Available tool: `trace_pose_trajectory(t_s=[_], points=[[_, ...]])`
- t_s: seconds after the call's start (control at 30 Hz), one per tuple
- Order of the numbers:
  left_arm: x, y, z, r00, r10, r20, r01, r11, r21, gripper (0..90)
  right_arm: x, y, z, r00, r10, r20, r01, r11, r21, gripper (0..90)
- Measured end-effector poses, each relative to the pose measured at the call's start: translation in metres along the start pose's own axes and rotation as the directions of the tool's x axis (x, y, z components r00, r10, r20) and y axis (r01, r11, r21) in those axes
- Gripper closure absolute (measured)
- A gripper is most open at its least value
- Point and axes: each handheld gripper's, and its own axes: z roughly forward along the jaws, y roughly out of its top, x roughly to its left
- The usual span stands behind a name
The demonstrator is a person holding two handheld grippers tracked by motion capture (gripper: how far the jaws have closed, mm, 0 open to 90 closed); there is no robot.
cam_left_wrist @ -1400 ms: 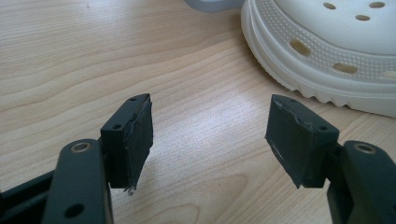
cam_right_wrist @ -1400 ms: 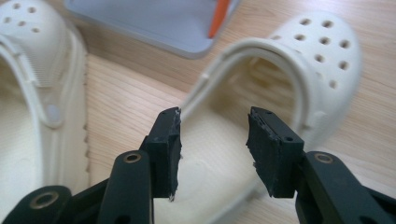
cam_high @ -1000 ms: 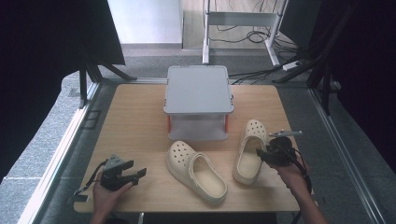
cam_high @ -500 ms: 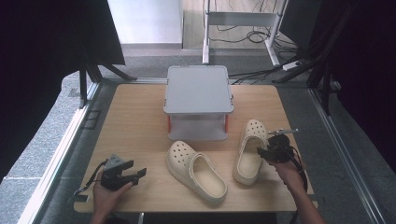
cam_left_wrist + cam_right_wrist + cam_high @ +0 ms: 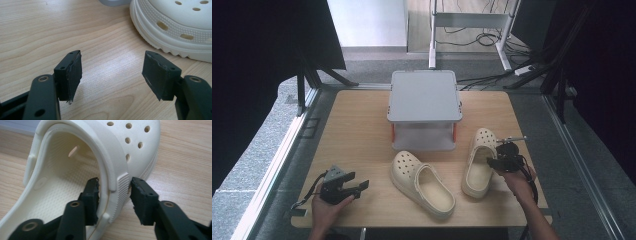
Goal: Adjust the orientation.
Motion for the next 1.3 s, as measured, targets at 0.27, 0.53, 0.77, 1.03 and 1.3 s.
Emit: trace_pose_trajectory(t_s=[0.27,0.53,0.77,1.03,1.3], points=[[0.001,0.000,0.000,1.0000,0.001,-0.004,-0.001,1.0000,-0.002,32.6,-0.015,0.000,-0.007,0.9975,0.000,0.071,0.003,0.999,-0.036,76.6],[0.001,0.000,-0.001,1.0000,0.000,-0.003,0.000,1.0000,-0.004,32.6,-0.025,0.004,-0.030,0.9994,-0.035,0.005,0.035,0.994,-0.102,76.9],[0.000,0.000,0.000,1.0000,-0.001,-0.001,0.001,1.0000,-0.002,32.6,-0.029,0.006,-0.044,0.9937,-0.099,-0.052,0.091,0.986,-0.139,76.9],[0.000,0.000,0.000,1.0000,-0.001,-0.004,0.001,1.0000,0.000,32.6,-0.026,0.009,-0.043,0.9750,-0.201,-0.096,0.190,0.975,-0.113,76.9],[0.001,0.000,0.000,1.0000,0.000,-0.003,0.000,1.0000,0.000,32.6,-0.013,0.018,-0.037,0.9511,-0.292,-0.101,0.287,0.956,-0.058,76.8]])
